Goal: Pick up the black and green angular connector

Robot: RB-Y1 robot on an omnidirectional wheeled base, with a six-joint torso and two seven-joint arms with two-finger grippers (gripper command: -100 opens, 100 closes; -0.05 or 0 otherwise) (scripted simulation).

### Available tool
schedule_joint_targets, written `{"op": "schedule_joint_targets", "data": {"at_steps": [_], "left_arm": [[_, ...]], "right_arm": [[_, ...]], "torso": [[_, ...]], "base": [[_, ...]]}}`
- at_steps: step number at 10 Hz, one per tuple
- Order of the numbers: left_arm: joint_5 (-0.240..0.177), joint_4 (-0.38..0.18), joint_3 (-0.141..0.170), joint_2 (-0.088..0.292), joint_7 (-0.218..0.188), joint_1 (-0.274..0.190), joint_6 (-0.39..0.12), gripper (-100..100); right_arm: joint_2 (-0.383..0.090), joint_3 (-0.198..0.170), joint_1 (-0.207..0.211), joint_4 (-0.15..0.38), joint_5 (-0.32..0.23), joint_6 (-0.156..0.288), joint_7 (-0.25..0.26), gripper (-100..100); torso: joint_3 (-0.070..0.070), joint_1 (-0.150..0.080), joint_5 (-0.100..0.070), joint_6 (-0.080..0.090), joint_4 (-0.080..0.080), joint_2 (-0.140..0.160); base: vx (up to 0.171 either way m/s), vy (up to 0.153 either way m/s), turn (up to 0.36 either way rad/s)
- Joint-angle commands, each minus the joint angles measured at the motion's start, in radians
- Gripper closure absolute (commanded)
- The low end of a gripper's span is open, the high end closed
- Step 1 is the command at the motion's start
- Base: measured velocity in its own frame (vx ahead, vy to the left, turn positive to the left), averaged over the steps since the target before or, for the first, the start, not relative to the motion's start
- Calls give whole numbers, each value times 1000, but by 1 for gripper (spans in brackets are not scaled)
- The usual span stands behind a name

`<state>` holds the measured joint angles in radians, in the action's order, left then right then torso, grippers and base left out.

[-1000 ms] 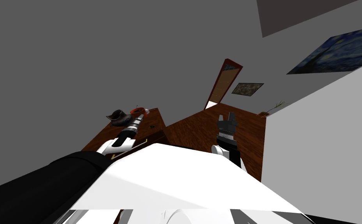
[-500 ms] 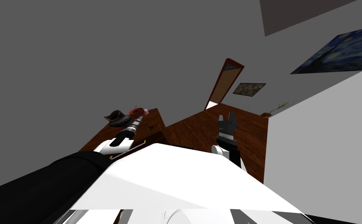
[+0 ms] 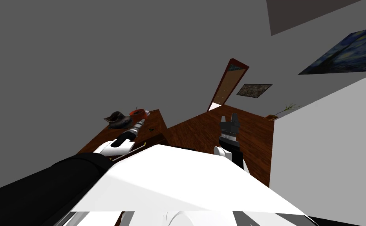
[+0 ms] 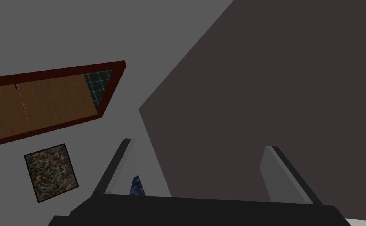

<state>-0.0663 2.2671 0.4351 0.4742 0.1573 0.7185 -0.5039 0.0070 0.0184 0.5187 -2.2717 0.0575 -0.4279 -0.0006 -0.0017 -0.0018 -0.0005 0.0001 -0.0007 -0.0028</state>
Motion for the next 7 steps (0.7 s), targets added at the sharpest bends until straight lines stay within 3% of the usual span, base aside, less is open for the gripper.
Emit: {"op": "schedule_joint_targets", "data": {"at_steps": [1, 6, 7], "left_arm": [[-20, 15, -7, 8, -1, 15, -50, -100], [-85, 43, -35, 35, -6, 55, -183, -100], [-85, 43, -35, 35, -6, 55, -185, -100]], "right_arm": [[0, 0, 0, 0, 0, 0, 0, 0], [0, 0, 0, 0, 0, 0, 0, 0], [0, 0, 0, 0, 0, 0, 0, 0]], "torso": [[0, 0, 0, 0, 0, 0], [0, 0, 0, 0, 0, 0], [0, 0, 0, 0, 0, 0]], "base": [[44, -24, 28], [56, -25, 34], [39, -26, 16]]}}
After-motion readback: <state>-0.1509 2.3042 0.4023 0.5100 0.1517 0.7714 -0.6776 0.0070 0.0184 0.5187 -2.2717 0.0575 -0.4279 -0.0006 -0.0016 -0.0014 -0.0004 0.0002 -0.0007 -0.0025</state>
